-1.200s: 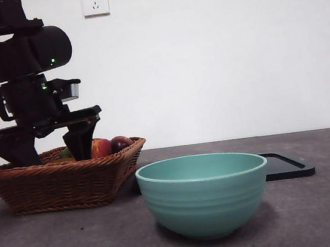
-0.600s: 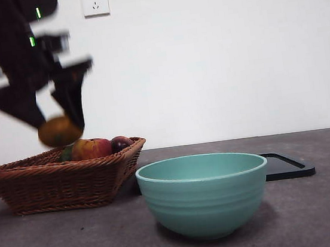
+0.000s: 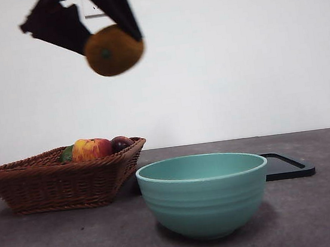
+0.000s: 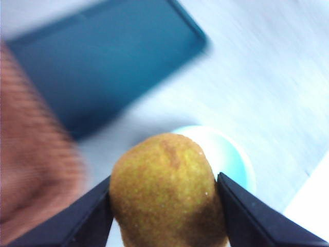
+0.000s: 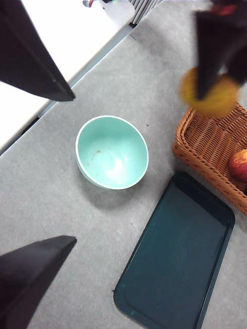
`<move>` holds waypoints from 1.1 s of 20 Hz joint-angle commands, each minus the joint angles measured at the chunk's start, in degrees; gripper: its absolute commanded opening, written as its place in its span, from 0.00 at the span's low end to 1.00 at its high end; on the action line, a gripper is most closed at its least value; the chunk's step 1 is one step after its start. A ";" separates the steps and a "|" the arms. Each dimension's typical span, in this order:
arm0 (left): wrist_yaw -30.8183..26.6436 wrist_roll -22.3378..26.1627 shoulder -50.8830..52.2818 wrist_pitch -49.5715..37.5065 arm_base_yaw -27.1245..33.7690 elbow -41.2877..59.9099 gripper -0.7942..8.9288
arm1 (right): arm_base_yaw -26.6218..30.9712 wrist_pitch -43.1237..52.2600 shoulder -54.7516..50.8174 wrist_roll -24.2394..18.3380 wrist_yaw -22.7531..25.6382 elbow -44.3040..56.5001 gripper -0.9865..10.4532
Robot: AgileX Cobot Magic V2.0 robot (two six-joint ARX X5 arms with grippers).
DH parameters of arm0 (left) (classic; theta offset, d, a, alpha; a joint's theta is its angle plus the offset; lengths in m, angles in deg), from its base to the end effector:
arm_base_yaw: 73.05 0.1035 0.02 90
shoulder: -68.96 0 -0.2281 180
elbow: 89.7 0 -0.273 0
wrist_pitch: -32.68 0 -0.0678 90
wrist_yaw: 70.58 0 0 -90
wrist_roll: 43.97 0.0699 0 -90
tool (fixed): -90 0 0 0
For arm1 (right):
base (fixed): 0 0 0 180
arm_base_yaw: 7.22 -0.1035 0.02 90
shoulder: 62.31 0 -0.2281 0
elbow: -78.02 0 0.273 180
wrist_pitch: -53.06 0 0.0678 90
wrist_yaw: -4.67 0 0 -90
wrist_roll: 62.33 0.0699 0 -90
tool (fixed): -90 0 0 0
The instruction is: Pick up the wifruite, put it on the bowl, pick up the plate, put it on desk
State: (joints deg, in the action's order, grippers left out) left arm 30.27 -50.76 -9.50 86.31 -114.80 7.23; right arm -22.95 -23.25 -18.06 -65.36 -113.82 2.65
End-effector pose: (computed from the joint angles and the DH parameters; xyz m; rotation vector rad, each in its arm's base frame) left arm 0.2419 -0.2335 0.2459 0.1320 0.9005 -0.8063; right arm 0.1656 0.0813 0.3121 0.0422 0.7829 0.7513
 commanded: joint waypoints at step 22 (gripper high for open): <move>-8.15 3.34 -25.40 -8.39 -13.70 -1.18 0.40 | -0.26 0.55 0.26 0.02 0.04 -1.07 0.45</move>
State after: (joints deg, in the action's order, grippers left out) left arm 22.34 -47.94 -33.74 78.46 -127.79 7.23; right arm -22.95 -23.25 -18.06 -65.36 -113.80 2.65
